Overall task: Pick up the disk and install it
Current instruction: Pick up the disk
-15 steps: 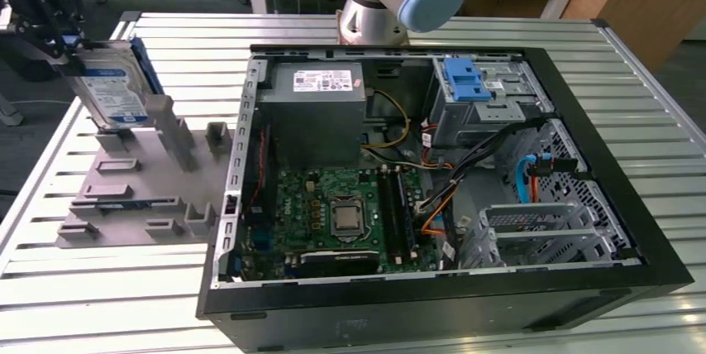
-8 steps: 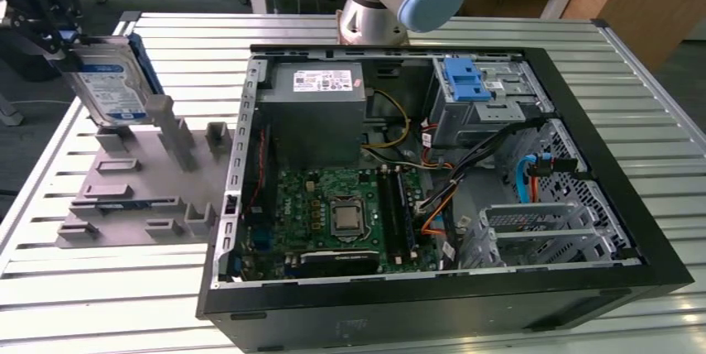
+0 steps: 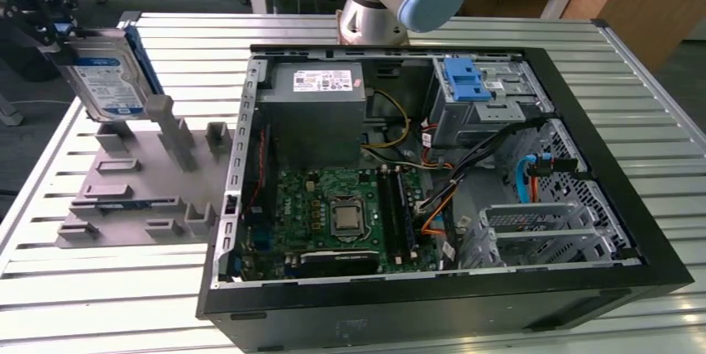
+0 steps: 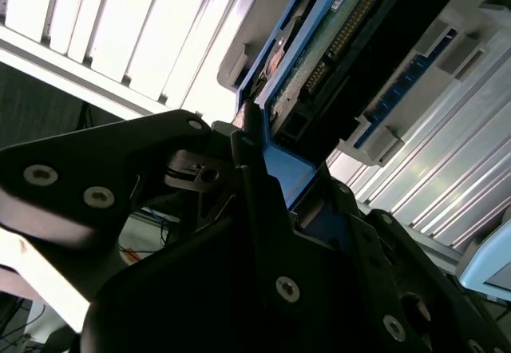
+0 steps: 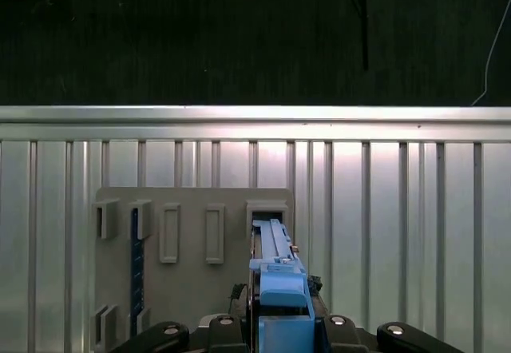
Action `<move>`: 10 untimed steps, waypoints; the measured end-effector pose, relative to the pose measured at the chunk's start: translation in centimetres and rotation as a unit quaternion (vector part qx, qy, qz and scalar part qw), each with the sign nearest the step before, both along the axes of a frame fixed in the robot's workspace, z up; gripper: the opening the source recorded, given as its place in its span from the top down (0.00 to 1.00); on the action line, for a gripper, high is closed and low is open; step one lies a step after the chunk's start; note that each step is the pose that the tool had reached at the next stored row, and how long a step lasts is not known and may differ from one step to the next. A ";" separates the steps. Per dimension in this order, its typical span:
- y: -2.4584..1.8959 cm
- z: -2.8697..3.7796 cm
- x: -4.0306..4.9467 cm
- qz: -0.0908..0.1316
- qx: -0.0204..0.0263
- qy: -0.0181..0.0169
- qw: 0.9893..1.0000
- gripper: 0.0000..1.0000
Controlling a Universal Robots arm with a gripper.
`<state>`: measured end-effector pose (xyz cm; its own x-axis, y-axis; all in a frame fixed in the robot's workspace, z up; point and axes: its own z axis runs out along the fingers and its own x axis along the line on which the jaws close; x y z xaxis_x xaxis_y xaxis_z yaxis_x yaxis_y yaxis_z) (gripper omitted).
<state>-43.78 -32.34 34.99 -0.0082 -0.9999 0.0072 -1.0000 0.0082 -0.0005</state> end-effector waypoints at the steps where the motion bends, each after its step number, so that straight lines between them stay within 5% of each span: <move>1: 0.00 0.14 0.00 0.000 0.000 0.000 1.000 0.64; 10: 0.00 1.44 0.00 0.000 0.000 0.000 1.000 0.64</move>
<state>-43.78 -32.34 36.43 -0.0082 -0.9999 0.0071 -1.0000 0.0082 -0.0004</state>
